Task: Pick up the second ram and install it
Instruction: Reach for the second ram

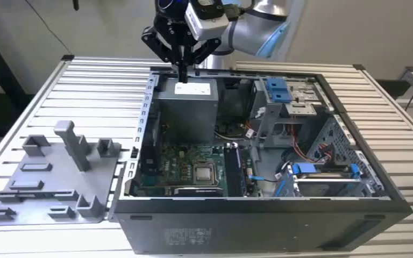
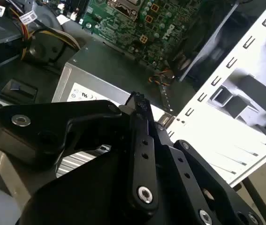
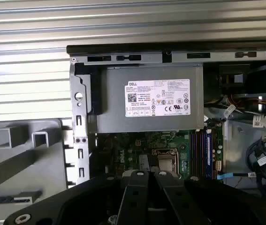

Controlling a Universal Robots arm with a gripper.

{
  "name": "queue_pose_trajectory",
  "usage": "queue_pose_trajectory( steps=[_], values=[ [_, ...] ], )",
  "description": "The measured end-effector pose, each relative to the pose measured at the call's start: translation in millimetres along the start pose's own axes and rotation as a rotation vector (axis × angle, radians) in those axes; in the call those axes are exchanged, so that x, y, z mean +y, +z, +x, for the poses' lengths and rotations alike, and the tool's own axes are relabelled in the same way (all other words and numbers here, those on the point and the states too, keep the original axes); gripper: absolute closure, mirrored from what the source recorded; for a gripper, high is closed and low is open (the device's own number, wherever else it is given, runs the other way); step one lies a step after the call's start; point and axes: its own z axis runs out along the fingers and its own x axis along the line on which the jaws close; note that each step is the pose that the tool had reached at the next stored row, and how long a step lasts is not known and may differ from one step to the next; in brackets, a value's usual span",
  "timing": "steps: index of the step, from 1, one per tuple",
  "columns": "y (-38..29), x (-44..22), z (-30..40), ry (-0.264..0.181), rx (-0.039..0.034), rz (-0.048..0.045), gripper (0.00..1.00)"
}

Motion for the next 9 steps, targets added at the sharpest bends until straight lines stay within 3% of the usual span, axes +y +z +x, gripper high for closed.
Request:
queue_pose_trajectory(
  steps=[9],
  values=[
    [0.0, 0.0, 0.0, 0.000, 0.0000, 0.0000, 0.89]
  ],
)
